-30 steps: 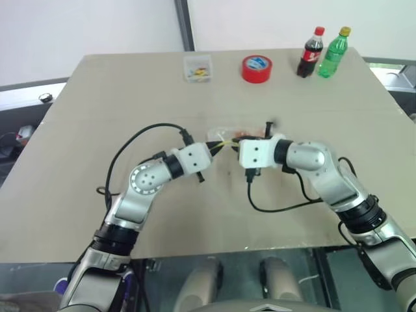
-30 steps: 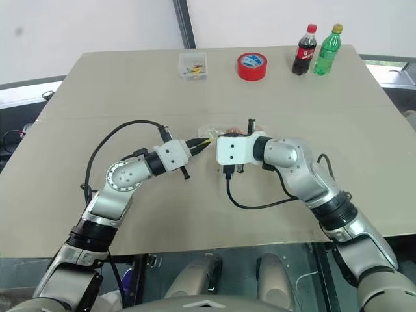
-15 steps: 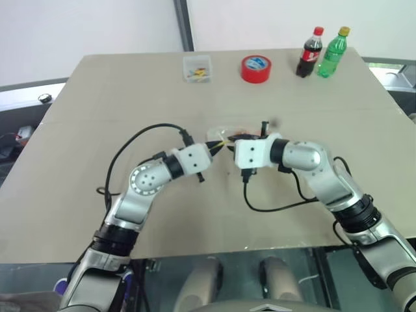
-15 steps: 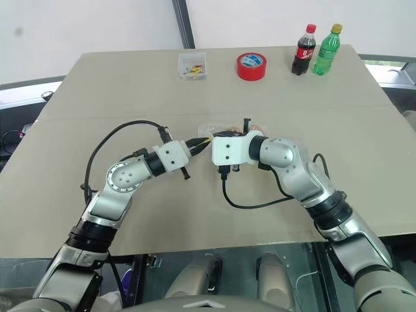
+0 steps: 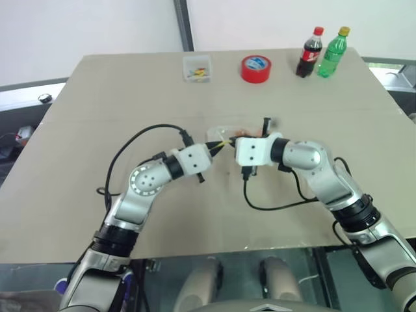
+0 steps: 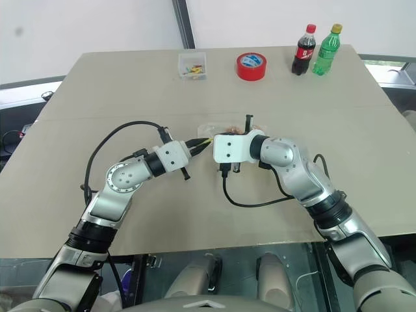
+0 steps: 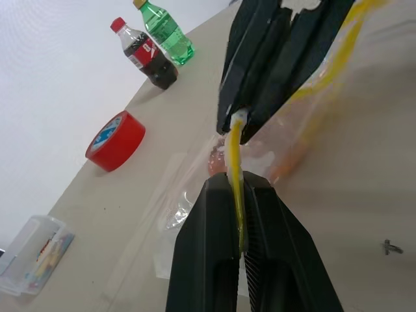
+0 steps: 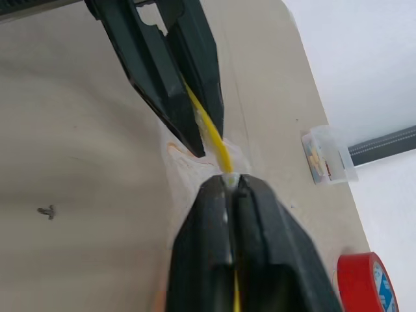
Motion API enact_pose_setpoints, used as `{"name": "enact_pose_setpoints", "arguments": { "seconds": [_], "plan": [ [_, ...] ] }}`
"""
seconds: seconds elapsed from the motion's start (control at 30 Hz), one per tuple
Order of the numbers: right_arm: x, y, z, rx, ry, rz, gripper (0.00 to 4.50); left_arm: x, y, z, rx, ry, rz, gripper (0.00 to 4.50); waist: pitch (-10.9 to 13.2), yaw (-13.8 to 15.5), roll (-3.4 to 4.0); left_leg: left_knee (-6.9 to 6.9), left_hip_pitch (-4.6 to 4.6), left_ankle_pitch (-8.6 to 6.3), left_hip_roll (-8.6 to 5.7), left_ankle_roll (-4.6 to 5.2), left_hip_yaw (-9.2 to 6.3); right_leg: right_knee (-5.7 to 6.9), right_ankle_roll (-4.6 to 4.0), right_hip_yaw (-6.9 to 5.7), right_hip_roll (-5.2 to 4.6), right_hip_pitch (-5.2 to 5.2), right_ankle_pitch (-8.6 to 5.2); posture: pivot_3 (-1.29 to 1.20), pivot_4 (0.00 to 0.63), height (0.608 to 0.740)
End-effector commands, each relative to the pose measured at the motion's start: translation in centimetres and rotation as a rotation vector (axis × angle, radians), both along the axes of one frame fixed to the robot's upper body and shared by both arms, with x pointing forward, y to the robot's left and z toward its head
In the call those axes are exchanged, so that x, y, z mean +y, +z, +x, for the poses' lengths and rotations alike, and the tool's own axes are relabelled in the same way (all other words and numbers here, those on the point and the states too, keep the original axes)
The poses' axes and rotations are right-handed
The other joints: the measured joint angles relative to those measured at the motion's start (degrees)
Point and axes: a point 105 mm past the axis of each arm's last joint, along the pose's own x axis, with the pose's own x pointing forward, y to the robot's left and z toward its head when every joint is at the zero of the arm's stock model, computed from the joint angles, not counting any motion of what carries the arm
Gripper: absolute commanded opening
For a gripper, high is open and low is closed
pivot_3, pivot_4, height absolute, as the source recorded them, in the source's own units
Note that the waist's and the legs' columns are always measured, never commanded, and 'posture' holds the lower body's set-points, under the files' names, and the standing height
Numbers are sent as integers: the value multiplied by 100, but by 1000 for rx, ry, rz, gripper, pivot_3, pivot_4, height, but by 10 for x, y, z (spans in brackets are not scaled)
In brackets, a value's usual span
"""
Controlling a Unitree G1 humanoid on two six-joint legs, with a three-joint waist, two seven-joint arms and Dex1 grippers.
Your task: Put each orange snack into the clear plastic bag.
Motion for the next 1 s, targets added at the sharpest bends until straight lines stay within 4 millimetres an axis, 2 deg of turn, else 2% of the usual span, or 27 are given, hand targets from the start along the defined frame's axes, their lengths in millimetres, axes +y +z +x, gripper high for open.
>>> {"name": "enact_pose_setpoints", "arguments": {
  "seconds": [0.03,0.3,0.37,0.57,0.73,1.0],
  "plan": [
    [1,20,-5,-71,12,35,47,2,14,-1,-48,5,-28,0,0,0,0,0,0,0,0,0,0,0,0,0,0,0,0,0,150,740],
    [-1,15,-6,-54,-1,30,47,3,13,-1,-42,12,-36,0,0,2,0,0,0,0,0,0,0,0,0,0,0,0,0,0,150,740],
    [-9,11,-3,-40,-36,25,47,7,17,2,-46,33,-64,0,0,4,0,0,0,0,0,0,0,0,0,0,0,0,0,0,150,740],
    [-62,4,9,-15,-224,0,47,25,29,10,-63,107,-126,0,0,24,0,0,-1,0,-1,0,-2,-1,0,-1,-1,1,0,0,150,740],
    [-100,8,15,-18,-370,16,47,30,29,12,-56,126,-141,0,0,20,0,1,0,0,-1,0,0,0,0,0,-1,1,0,0,150,740],
    [-144,15,21,-31,-507,5,47,36,33,19,-41,148,-184,0,0,26,0,1,1,0,-1,1,3,0,0,3,-2,2,0,0,150,740]
  ]
}}
